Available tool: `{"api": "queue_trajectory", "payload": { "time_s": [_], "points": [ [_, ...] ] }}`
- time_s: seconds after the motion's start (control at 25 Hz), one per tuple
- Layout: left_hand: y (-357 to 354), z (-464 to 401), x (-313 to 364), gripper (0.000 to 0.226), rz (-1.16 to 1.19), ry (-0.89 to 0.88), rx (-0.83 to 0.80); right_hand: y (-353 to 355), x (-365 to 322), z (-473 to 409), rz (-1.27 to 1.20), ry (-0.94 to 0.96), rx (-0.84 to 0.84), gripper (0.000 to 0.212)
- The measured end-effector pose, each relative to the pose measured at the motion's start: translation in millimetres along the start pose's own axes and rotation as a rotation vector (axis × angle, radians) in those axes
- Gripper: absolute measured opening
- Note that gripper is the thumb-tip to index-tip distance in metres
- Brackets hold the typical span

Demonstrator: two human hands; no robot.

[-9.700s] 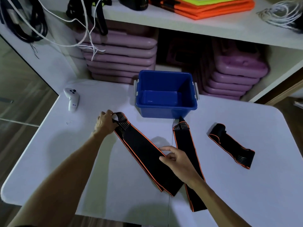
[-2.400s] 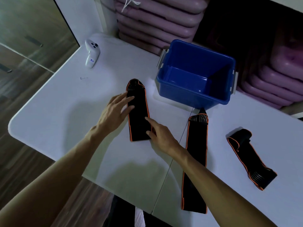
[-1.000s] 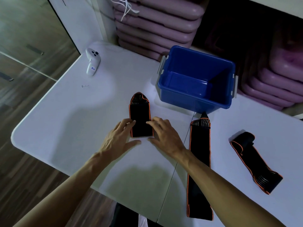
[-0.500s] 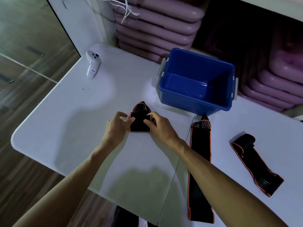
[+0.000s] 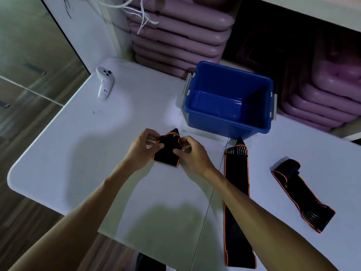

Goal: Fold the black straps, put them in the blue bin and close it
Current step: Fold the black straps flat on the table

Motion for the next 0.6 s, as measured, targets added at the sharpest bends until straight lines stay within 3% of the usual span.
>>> {"api": "queue_trajectory", "payload": {
  "time_s": [0.12, 0.28, 0.4, 0.6],
  "points": [
    [-16.3, 2.2, 30.9, 0.052, -0.043, -0.199, -0.008, 26.2, -3.1, 16.2, -0.041, 0.11, 0.141, 0.023],
    [-52.9, 0.5, 69.3, 0.032, -0.286, -0.607, -0.039, 48.9, 0.0, 27.3, 0.226, 0.259, 0.244, 0.023],
    [-73.8, -5.3, 67.5, 0.022, -0.499, -0.648, -0.017, 55.2, 10.0, 25.4, 0.353, 0.266, 0.257, 0.015],
    [-83.8, -9.4, 51.0, 0.027, -0.679, -0.613, 0.026, 47.9, 16.7, 21.8, 0.443, 0.263, 0.258, 0.013]
  ]
}}
Point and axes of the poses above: each hand's wrist, its own z-axis away from the middle knuckle, its own y-axis out of the back of the hand, x = y × z, the point moved 8 cm from there along -z, towards the middle knuckle, and after that the axes turned 1 degree about -y, right-handed, at the moved point
